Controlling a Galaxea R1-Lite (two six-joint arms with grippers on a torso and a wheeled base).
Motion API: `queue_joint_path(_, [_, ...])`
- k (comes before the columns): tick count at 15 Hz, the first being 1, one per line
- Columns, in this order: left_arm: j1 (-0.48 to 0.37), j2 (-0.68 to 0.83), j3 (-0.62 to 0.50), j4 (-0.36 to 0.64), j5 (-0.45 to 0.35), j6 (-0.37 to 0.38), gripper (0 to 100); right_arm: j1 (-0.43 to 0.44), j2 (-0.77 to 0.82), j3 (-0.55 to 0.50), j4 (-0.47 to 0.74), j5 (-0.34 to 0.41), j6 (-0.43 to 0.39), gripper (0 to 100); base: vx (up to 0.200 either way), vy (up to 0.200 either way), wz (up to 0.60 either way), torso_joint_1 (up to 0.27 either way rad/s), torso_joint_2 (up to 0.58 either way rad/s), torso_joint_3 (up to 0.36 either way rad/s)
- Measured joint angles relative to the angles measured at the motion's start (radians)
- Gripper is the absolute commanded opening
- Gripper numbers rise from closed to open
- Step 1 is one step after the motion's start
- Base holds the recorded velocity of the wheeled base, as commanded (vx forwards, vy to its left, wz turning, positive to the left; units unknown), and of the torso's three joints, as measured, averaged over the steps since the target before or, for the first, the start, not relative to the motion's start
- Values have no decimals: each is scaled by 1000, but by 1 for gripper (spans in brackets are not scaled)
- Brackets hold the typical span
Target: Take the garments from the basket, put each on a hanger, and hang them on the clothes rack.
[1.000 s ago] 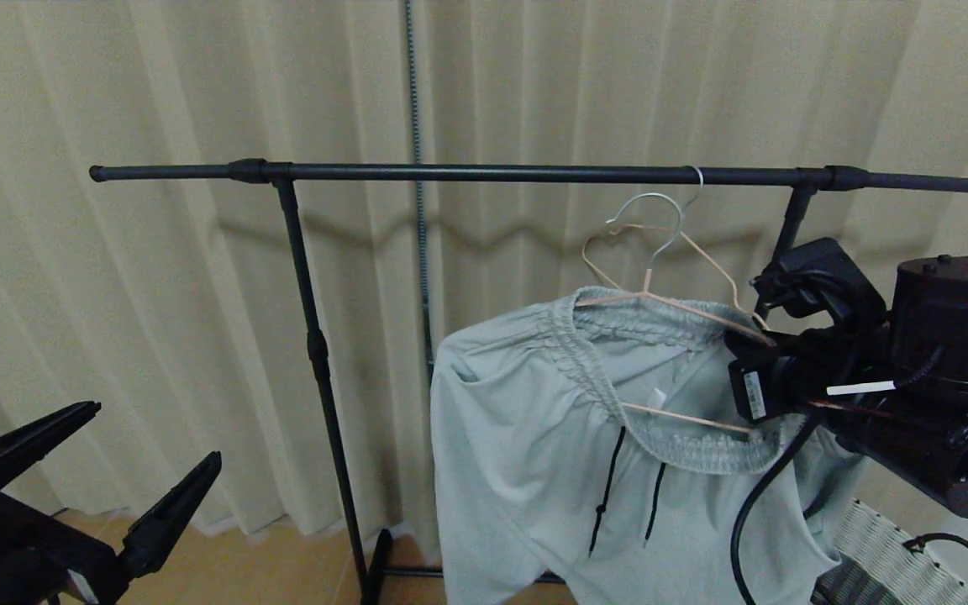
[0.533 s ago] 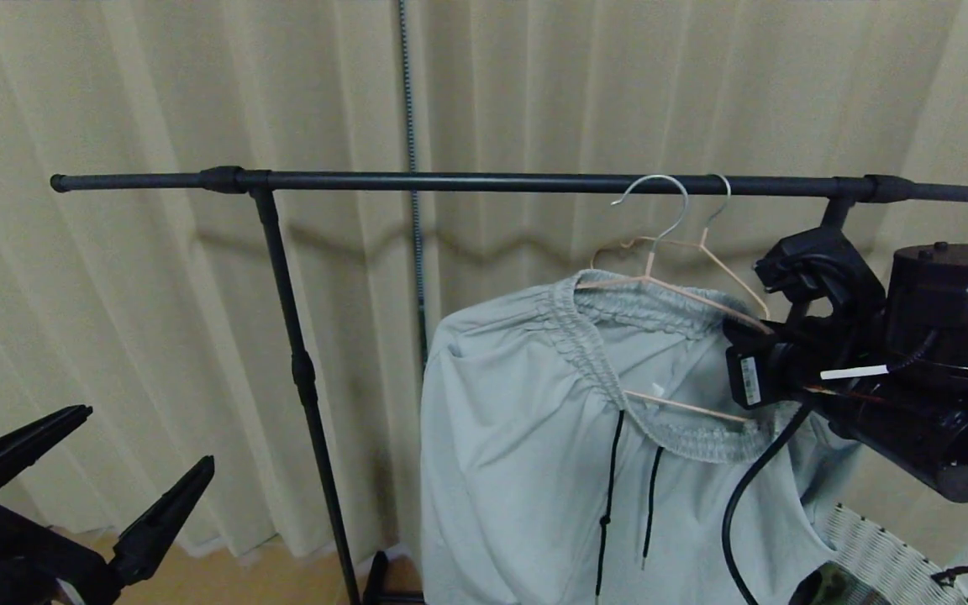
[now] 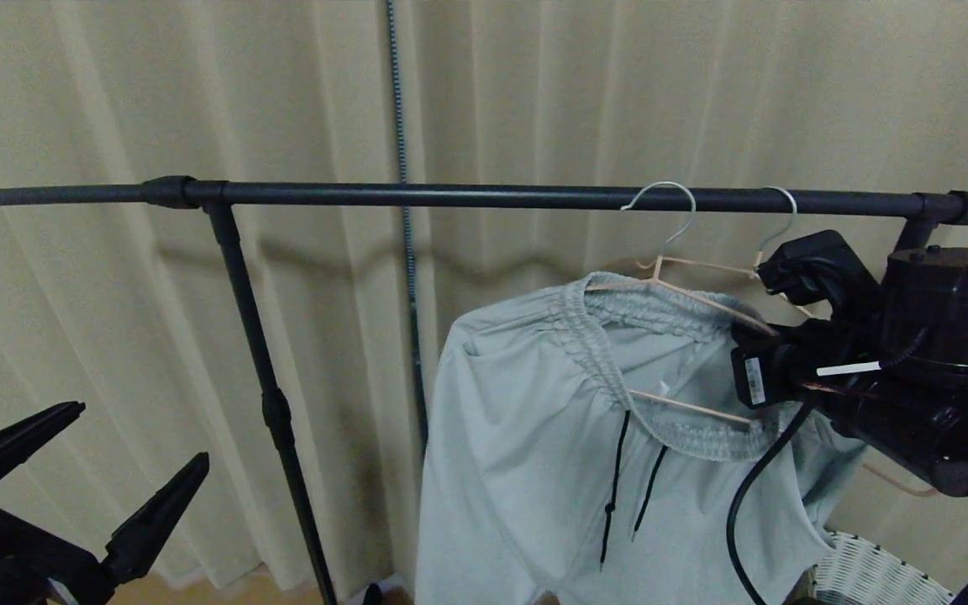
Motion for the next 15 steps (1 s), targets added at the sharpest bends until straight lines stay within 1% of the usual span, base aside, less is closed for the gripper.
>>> queue_joint_path(4, [0, -24, -4, -1, -1, 0, 100, -30, -3, -6, -1, -7, 0, 0, 0, 0, 0, 0, 0, 0])
queue_joint_path(7, [1, -43, -4, 0, 1, 1, 100, -38, 5, -29, 4, -21, 0, 0, 0, 0, 0, 0, 0, 0])
queue_joint_path(13, [-2, -49, -17, 0, 0, 22, 100, -40, 94, -155, 26, -31, 1, 0, 0, 0, 0, 0, 0, 0])
queue_joint_path(15, [-2, -48, -17, 0, -1, 22, 100, -42, 130, -184, 26, -59, 1, 0, 0, 0, 0, 0, 0, 0])
